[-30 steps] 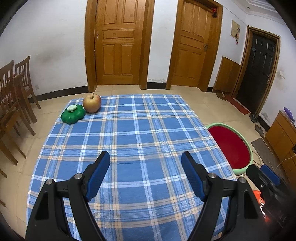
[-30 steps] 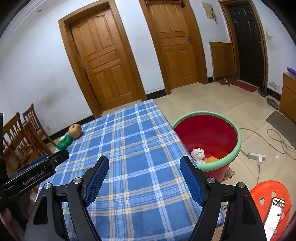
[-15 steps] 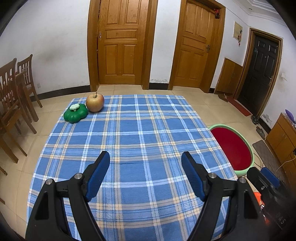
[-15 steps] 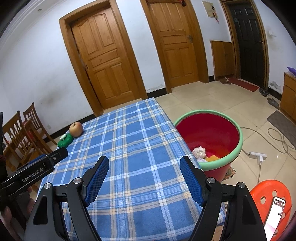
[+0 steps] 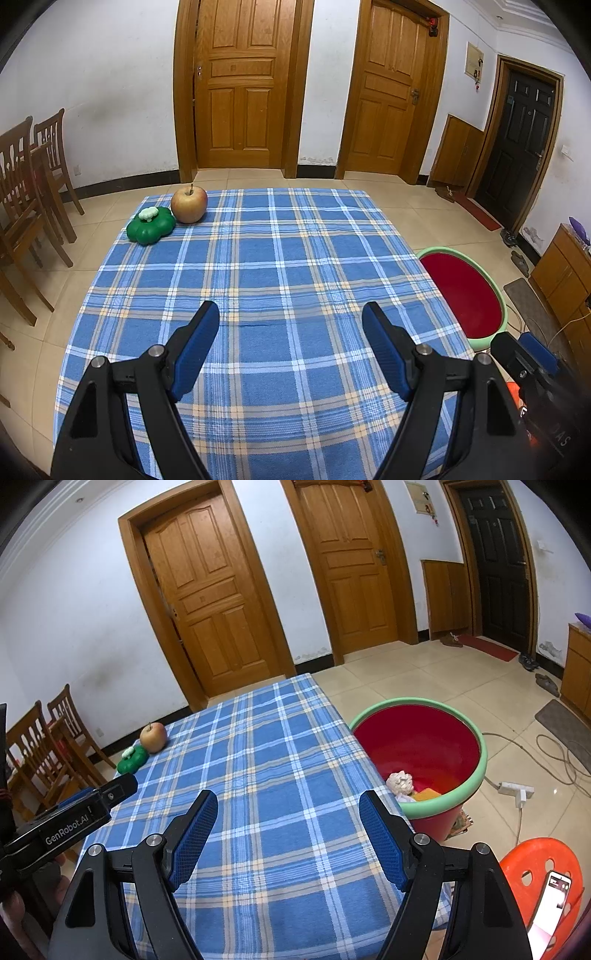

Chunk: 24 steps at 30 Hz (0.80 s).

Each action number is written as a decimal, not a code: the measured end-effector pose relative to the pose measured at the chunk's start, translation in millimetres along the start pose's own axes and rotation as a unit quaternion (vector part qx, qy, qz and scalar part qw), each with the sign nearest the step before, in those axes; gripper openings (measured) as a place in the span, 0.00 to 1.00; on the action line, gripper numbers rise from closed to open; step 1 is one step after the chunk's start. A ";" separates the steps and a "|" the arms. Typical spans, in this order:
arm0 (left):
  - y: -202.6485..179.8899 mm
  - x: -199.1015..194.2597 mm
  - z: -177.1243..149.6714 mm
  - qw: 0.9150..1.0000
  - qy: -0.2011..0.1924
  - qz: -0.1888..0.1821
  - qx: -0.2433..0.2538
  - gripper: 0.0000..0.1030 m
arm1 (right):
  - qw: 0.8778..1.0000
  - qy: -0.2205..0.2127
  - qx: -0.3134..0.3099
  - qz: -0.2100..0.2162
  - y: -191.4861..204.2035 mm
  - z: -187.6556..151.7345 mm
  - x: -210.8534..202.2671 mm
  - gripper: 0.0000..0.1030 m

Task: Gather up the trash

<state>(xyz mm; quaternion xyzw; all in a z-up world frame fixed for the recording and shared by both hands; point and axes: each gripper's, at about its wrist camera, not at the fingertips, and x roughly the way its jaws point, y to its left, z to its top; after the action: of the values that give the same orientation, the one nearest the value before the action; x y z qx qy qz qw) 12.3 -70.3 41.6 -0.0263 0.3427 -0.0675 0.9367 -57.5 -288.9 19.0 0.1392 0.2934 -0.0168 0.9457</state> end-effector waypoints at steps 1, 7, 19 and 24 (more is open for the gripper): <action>0.3 0.1 -0.1 1.000 0.000 0.000 0.001 0.77 | 1.000 0.000 0.000 0.000 0.1 0.0 -0.1 0.77; 0.2 0.1 -0.1 1.000 0.000 0.000 0.000 0.77 | 1.000 0.000 0.000 0.000 0.5 -0.4 0.1 0.77; -0.1 0.2 -0.1 1.000 0.000 0.000 0.000 0.77 | 1.000 0.000 0.000 0.001 0.7 -0.2 0.2 0.77; 0.1 0.4 -0.2 1.000 0.001 0.000 0.000 0.77 | 1.000 0.001 0.001 0.001 2.0 -1.4 0.5 0.77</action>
<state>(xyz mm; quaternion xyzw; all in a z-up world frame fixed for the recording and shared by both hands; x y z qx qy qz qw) 12.5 -70.3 41.2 -0.0258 0.3431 -0.0675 0.9365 -57.7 -286.6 18.1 0.1402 0.2943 -0.0160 0.9452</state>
